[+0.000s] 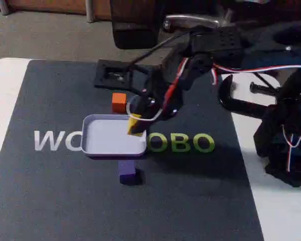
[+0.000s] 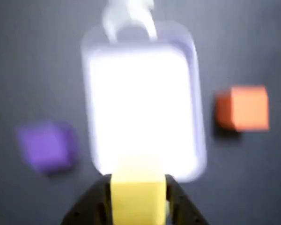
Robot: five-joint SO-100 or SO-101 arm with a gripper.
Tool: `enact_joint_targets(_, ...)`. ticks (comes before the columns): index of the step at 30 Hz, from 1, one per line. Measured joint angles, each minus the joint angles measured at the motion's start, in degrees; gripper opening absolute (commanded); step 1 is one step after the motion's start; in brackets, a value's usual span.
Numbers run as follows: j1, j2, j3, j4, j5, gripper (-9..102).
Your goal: Move blocks one by one until all three blocks are in the tray.
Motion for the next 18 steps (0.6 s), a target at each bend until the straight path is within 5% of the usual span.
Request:
enact_joint_targets(10,0.4,-5.4,-6.8,0.1,2.7,14)
enact_joint_targets(18,1.4,-5.9,-6.9,0.1,-0.5,17)
